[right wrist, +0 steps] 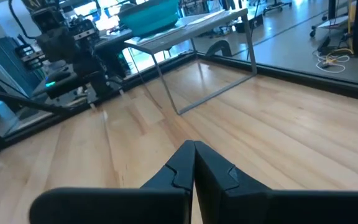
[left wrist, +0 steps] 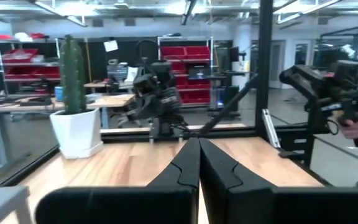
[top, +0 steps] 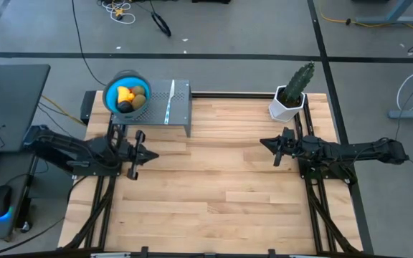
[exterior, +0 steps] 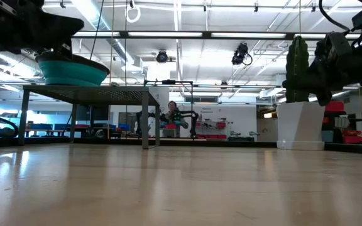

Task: Pick & Place Fruit
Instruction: Return to Home Position

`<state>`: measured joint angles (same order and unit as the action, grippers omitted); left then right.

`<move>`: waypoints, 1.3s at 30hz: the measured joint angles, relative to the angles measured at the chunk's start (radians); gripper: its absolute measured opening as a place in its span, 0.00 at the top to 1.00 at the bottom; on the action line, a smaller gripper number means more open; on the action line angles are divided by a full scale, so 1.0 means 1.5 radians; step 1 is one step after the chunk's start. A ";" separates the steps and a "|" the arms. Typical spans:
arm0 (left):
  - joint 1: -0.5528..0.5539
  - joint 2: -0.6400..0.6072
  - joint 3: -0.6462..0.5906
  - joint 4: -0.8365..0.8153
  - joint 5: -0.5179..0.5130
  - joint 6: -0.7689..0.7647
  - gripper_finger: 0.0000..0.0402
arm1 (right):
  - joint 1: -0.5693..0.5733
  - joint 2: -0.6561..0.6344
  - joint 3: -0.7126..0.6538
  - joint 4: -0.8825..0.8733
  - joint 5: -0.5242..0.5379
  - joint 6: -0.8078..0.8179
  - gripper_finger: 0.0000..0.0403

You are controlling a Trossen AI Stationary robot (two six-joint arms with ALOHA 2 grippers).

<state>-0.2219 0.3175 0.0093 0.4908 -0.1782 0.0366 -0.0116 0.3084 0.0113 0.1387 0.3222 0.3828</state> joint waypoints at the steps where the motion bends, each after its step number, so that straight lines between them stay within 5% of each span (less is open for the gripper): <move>1: 0.013 -0.003 0.000 -0.004 0.013 -0.004 0.99 | 0.000 0.000 0.000 0.000 0.000 0.000 0.97; 4: 0.046 -0.004 0.000 -0.010 0.062 -0.024 0.98 | 0.000 0.000 0.000 -0.005 0.000 -0.012 0.97; 8: 0.065 -0.003 0.000 -0.024 0.032 -0.040 0.98 | 0.000 0.000 0.000 -0.020 -0.009 -0.076 0.97; 18: 0.066 -0.003 0.000 -0.075 -0.006 -0.032 0.94 | 0.000 -0.001 0.000 0.070 -0.201 -0.163 0.97; 39: 0.066 -0.003 -0.001 -0.094 -0.008 -0.009 0.95 | 0.000 0.000 0.000 0.059 -0.217 -0.276 0.97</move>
<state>-0.1234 0.3136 0.0086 0.3492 -0.1905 0.0232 -0.0116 0.3080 0.0109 0.2275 -0.0035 -0.0314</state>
